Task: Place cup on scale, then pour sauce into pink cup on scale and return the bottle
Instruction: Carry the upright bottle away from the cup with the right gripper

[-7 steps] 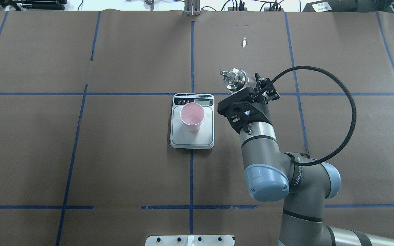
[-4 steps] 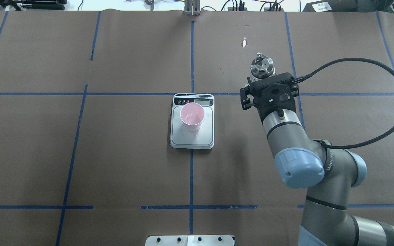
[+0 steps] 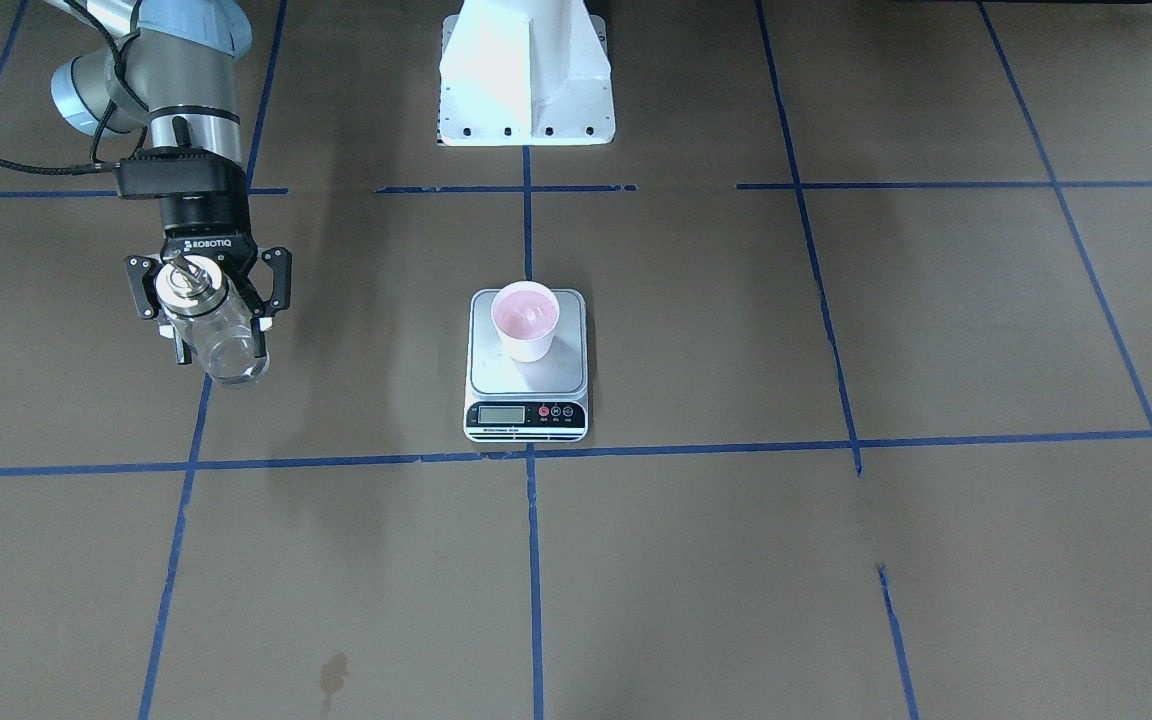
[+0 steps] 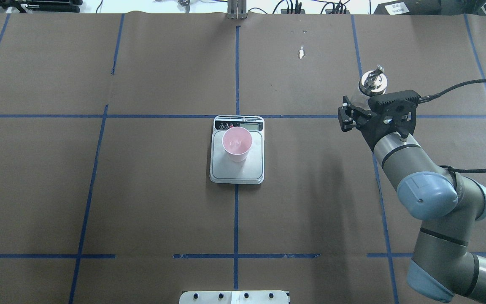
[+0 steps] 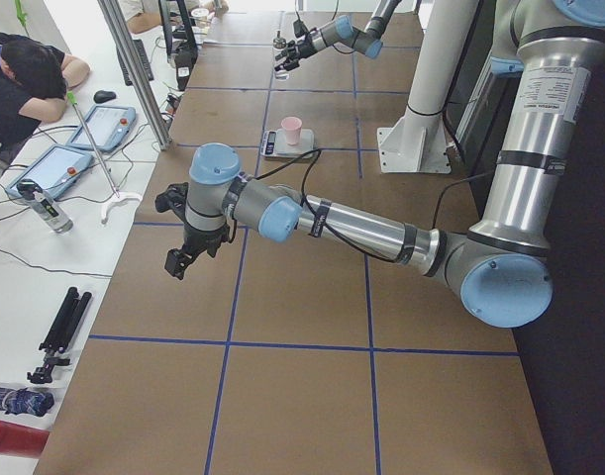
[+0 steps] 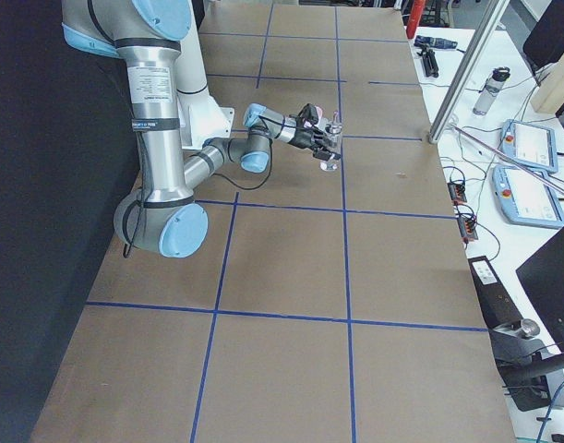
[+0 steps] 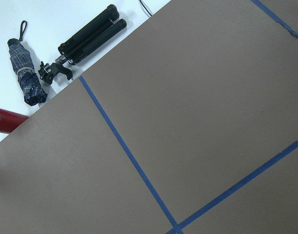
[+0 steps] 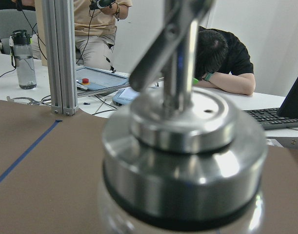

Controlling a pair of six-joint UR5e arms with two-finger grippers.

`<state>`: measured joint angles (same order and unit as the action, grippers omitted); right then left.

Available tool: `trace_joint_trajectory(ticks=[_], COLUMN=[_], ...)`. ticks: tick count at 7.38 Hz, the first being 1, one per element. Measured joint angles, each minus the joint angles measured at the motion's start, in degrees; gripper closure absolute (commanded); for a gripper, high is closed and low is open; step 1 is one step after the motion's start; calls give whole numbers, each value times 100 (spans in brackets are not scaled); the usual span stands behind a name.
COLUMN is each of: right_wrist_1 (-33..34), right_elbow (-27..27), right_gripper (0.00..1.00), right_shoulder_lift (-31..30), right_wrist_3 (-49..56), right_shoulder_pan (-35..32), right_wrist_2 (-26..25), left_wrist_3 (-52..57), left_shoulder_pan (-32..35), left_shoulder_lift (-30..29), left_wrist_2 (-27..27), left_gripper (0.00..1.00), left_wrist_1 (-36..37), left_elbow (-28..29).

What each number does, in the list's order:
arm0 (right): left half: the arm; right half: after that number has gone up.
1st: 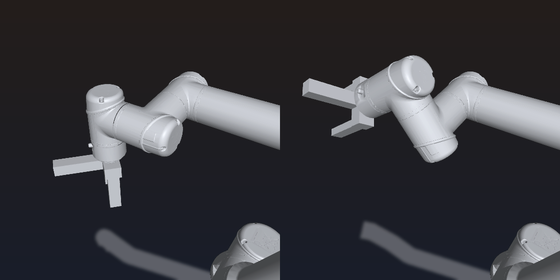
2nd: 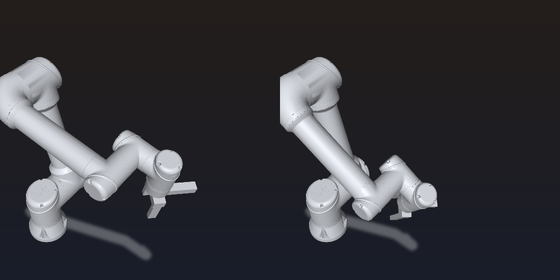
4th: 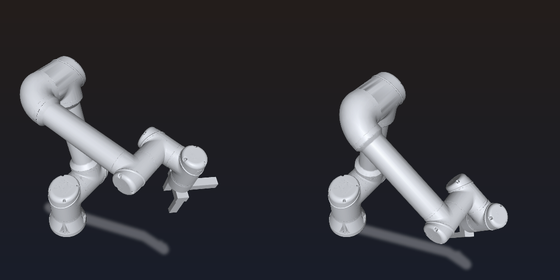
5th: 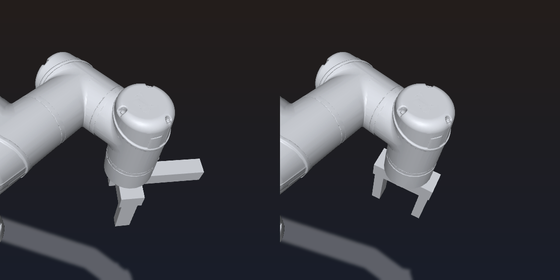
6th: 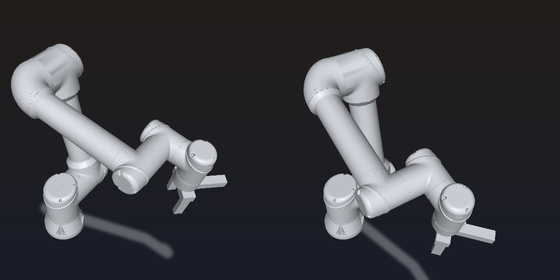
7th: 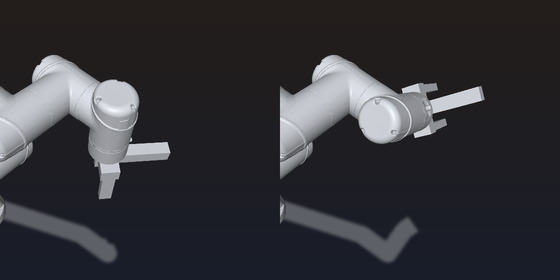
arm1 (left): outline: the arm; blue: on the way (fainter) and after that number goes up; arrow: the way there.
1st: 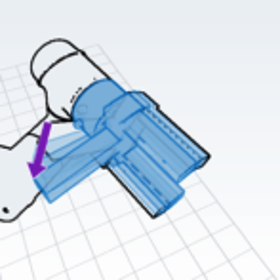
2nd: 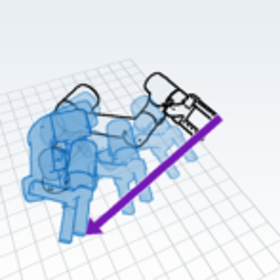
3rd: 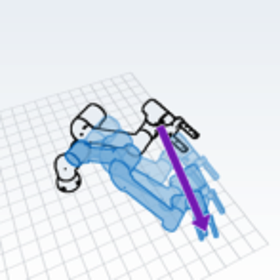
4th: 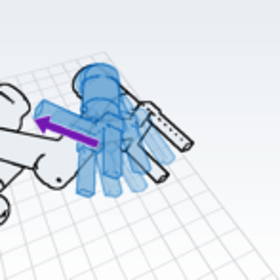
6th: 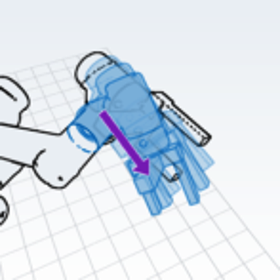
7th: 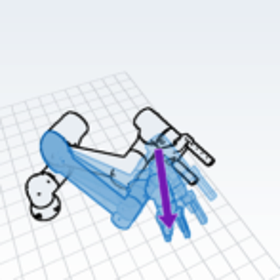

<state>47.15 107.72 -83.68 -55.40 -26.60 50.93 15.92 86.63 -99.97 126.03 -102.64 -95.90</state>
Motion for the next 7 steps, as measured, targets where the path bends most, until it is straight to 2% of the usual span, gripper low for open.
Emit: trace_joint_trajectory(ticks=[1, 4, 7], right_wrist_1=[-158, -1192, -1306], right_elbow=[-115, -703, -951], right_gripper=[100, 100, 100], right_shoulder_lift=[-67, -655, -833], right_wrist_3=[-185, -420, -431], right_shoulder_pan=[-14, -21, -19], right_wrist_2=[25, 156, 290], left_wrist_3=[-1, -7, -10], left_shoulder_pan=[2, 5, 5], left_shoulder_lift=[-3, 5, 12], left_wrist_2=[1, 14, 21], left_gripper=[0, 0, 0], left_wrist_1=[-1, 6, 7], left_elbow=[-7, -5, -7])
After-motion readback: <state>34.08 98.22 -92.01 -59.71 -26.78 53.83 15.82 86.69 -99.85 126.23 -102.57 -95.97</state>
